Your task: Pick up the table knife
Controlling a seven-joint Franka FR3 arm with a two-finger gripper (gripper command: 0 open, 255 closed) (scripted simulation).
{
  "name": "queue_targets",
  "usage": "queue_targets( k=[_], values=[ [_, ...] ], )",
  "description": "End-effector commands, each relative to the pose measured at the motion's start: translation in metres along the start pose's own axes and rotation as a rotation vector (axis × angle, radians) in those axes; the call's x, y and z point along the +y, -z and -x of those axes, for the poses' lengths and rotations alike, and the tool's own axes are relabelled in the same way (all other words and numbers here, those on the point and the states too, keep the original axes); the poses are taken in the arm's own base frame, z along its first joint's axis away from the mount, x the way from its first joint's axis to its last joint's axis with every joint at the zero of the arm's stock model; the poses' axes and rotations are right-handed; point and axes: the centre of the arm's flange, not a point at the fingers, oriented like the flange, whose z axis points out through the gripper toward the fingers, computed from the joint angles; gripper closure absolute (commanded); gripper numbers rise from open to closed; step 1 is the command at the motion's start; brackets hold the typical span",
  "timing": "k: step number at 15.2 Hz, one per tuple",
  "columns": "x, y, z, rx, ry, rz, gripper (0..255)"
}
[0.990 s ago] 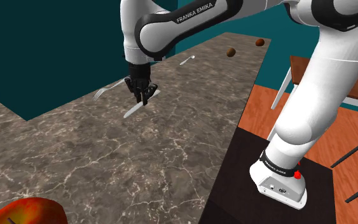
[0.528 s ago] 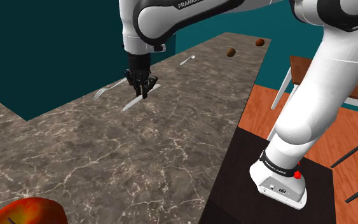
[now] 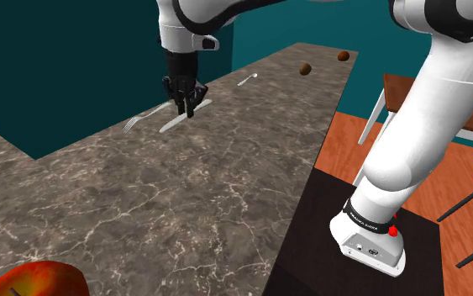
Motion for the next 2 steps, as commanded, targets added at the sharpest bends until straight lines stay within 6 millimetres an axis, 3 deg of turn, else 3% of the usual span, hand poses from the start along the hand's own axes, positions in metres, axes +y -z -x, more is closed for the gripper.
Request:
queue_targets(
  k=[1,2],
  values=[
    [-0.0009,0.0054,0.0000,0.000,0.000,0.000,255],
    [-0.0009,0.0054,0.0000,0.000,0.000,0.000,255]
  ],
)
